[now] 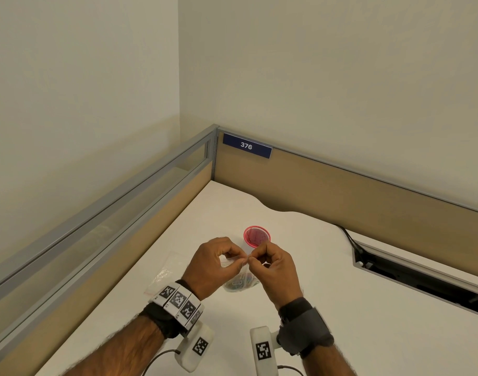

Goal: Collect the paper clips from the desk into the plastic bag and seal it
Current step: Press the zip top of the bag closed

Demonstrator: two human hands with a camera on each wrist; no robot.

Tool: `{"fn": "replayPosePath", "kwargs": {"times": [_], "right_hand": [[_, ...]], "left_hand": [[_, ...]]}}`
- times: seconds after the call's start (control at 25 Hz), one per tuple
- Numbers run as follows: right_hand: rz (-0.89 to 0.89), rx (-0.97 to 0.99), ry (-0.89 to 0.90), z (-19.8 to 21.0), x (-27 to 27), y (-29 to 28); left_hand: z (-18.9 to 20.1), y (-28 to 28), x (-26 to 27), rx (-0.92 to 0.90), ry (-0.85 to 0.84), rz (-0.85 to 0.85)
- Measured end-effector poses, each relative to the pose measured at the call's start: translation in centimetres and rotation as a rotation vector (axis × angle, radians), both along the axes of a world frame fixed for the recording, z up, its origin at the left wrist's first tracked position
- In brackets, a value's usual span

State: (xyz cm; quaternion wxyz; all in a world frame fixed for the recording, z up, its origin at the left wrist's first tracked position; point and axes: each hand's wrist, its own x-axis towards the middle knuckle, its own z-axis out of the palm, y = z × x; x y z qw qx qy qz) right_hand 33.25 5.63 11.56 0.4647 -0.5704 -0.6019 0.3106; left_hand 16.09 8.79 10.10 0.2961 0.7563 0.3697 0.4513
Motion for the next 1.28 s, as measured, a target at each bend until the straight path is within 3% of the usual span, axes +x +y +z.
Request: {"fn": "replayPosePath", "kwargs": {"times": [1.0, 1.28], "right_hand": [[-0.040, 0.038, 0.043, -0.3, -0.2, -0.5], [0.068, -0.014, -0.053, -0.2, -0.2, -0.6]], "left_hand": [[-0.5, 0.7, -1.3, 0.101, 0.149, 0.055], [-0.9, 0.7, -1.9, 0.042, 0.113, 0.030]]}}
